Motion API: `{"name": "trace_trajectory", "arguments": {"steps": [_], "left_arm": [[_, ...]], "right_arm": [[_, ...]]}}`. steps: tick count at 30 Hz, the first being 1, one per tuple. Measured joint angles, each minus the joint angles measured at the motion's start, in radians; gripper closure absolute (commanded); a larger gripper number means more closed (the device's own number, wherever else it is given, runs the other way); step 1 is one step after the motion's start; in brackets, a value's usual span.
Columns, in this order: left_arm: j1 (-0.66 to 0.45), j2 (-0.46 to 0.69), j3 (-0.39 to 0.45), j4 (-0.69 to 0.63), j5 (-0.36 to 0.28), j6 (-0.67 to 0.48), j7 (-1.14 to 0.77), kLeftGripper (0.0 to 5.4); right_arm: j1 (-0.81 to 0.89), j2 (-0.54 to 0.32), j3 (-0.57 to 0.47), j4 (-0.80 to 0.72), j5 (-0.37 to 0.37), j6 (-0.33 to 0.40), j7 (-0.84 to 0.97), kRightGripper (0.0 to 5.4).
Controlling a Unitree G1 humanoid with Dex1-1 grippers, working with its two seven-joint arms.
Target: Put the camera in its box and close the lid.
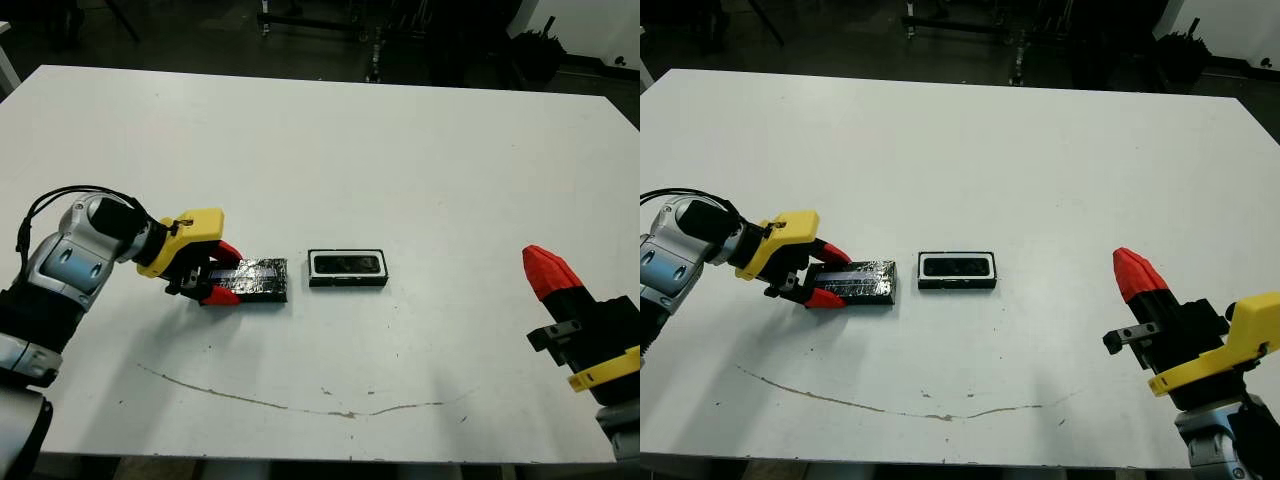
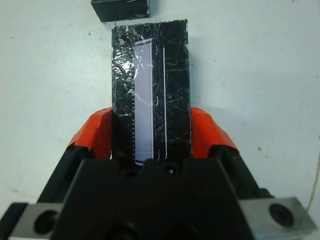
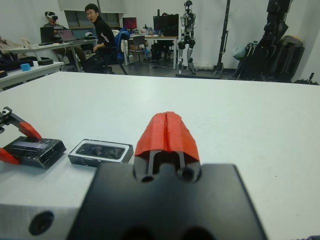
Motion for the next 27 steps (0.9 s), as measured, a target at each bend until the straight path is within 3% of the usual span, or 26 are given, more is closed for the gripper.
{"name": "trace_trajectory", "arguments": {"steps": [7,14,27], "left_arm": [[0.024,-0.026,0.056,0.003,-0.065,0.012,0.056,2.24],[0.006,-0.082,0.093,0.042,-0.151,0.121,0.055,2.24],[-0.071,-0.18,0.025,0.089,-0.109,0.161,0.08,2.24]], "right_arm": [[0.0,-0.002,0.0,0.0,0.006,0.0,-0.008,5.4],[0.002,-0.002,0.002,-0.001,0.006,0.0,-0.015,5.4],[0.013,-0.003,0.021,-0.005,0.003,0.0,-0.027,5.4]]}}
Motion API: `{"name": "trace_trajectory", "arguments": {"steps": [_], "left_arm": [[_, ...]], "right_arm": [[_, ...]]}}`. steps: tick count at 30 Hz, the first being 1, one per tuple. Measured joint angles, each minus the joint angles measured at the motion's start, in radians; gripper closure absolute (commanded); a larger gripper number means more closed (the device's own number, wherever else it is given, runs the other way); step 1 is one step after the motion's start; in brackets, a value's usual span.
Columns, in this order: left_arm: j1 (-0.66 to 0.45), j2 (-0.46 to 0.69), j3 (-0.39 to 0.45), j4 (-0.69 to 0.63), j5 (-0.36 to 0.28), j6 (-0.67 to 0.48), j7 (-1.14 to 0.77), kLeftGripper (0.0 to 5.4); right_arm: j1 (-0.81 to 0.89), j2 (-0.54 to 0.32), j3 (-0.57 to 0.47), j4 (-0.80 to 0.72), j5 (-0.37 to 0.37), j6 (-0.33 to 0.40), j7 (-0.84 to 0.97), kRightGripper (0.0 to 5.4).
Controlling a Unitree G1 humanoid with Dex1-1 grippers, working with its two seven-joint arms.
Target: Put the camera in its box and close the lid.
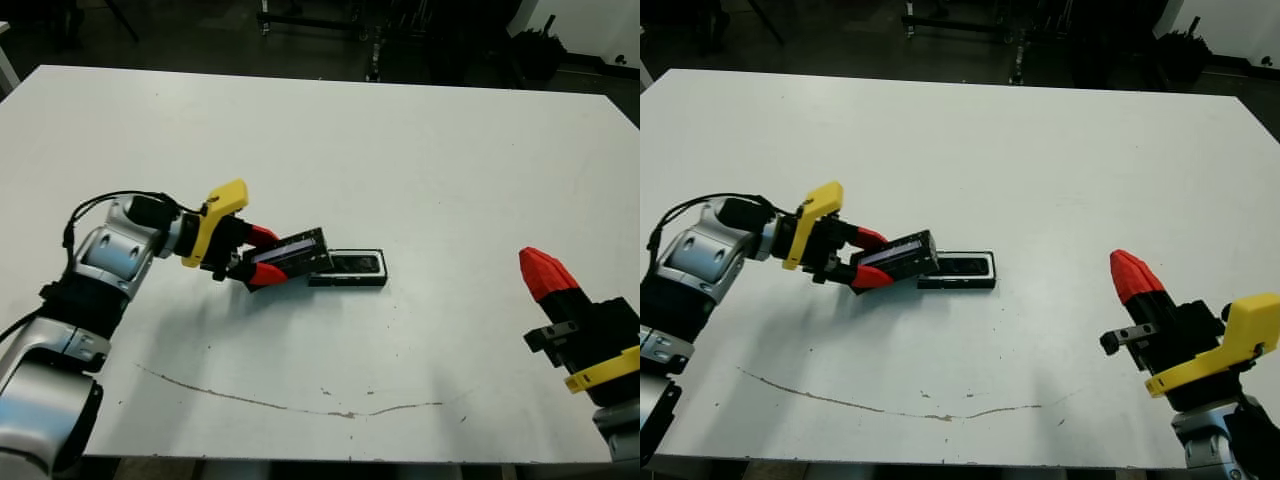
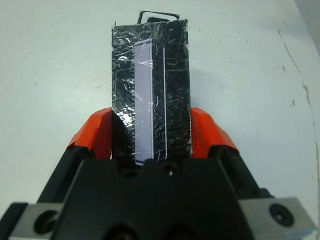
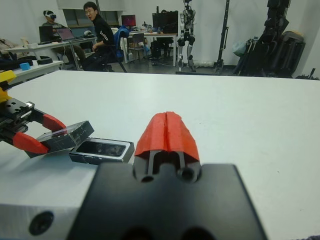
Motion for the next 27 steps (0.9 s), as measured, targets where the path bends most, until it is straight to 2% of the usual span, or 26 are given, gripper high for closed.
{"name": "trace_trajectory", "arguments": {"steps": [11,20,27], "left_arm": [[0.024,-0.013,-0.017,-0.055,0.055,-0.054,0.106,2.24],[0.068,-0.017,-0.015,-0.132,0.075,-0.063,0.206,2.24],[0.07,-0.019,-0.014,-0.139,0.075,-0.059,0.214,2.24]], "right_arm": [[0.002,0.0,0.006,-0.002,-0.002,0.0,-0.002,5.4],[0.0,-0.001,0.009,-0.003,0.0,0.0,-0.013,5.4],[0.0,-0.003,0.01,-0.003,0.0,0.0,-0.014,5.4]]}}
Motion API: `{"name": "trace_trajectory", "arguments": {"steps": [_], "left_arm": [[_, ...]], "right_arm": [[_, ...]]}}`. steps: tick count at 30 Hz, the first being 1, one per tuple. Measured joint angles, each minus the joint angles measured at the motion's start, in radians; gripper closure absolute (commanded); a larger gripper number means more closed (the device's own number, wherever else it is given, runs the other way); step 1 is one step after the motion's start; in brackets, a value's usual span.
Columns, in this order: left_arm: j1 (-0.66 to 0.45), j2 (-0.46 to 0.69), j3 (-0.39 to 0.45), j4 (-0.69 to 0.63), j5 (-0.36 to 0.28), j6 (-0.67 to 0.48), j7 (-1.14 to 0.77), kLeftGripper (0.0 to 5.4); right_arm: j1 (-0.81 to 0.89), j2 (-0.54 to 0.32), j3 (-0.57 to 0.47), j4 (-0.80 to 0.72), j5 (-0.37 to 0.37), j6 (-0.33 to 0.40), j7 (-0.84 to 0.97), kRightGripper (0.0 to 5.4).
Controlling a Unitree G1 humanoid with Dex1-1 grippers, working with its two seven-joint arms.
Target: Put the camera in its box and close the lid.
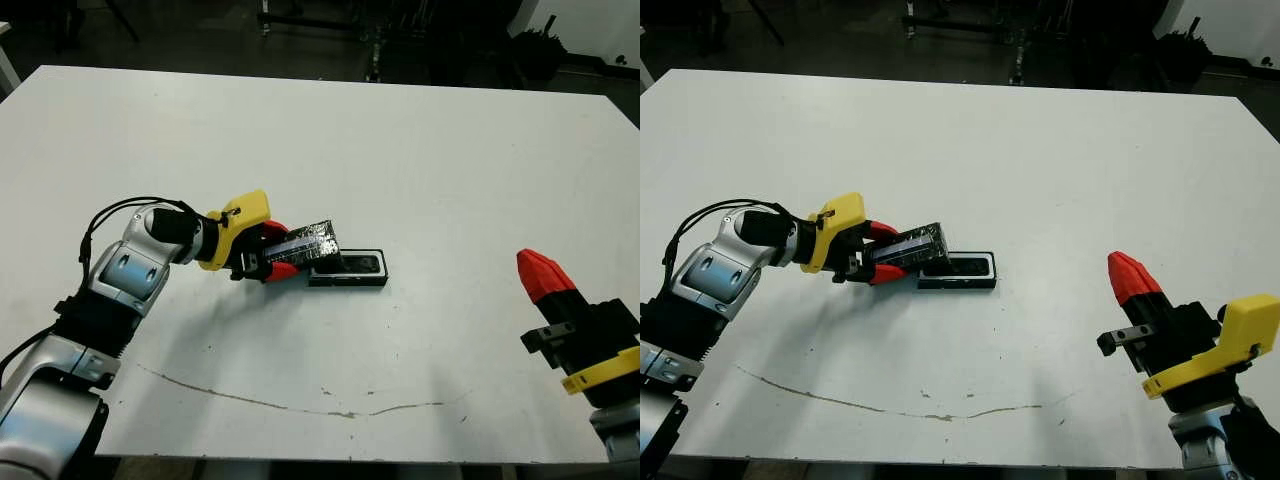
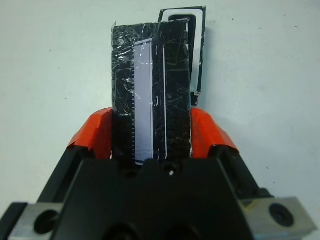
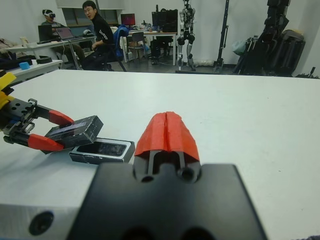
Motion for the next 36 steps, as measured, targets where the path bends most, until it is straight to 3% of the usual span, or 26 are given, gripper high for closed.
{"name": "trace_trajectory", "arguments": {"steps": [19,36], "left_arm": [[-0.057,-0.056,-0.017,0.118,-0.019,0.002,-0.072,2.25],[-0.115,-0.106,-0.054,0.245,0.003,-0.097,-0.091,2.27]], "right_arm": [[0.019,0.0,0.001,-0.001,-0.008,-0.002,0.007,5.4],[0.028,0.002,0.001,-0.004,0.001,-0.008,0.006,5.4]]}}
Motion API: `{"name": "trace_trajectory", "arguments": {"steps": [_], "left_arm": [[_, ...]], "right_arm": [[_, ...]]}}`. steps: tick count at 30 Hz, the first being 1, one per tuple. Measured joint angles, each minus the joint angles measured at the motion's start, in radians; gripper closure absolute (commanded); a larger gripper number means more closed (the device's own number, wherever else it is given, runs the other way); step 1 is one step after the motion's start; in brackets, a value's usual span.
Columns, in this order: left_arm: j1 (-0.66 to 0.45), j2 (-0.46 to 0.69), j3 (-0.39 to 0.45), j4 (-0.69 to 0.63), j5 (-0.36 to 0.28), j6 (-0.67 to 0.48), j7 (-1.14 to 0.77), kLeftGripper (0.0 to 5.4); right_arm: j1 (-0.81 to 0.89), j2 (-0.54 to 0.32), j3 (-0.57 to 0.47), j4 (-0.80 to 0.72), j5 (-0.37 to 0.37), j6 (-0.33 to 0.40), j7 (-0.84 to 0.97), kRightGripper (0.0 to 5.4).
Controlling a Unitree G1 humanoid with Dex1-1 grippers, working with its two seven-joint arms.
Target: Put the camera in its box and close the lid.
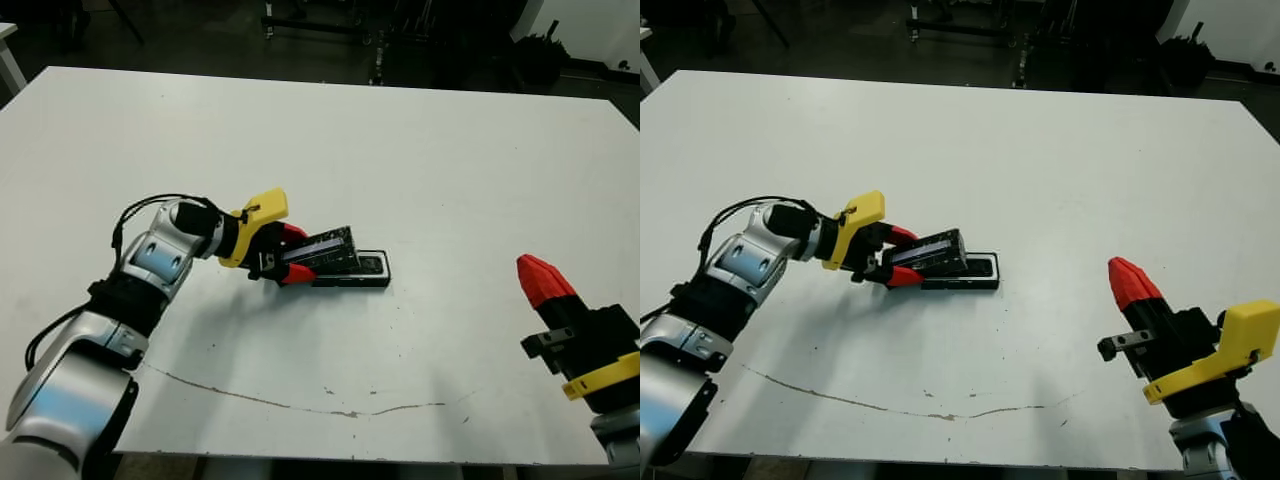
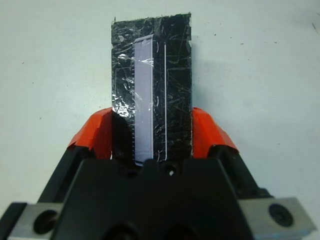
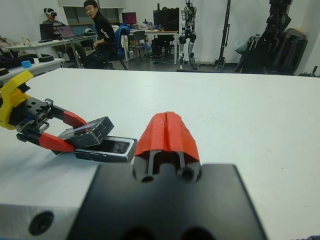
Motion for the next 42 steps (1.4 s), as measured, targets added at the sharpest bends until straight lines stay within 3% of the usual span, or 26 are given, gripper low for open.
{"name": "trace_trajectory", "arguments": {"steps": [42], "left_arm": [[-0.036,-0.135,-0.029,0.118,0.051,-0.11,0.045,2.31]], "right_arm": [[0.018,0.004,0.0,-0.001,0.0,-0.016,-0.002,5.4]]}}
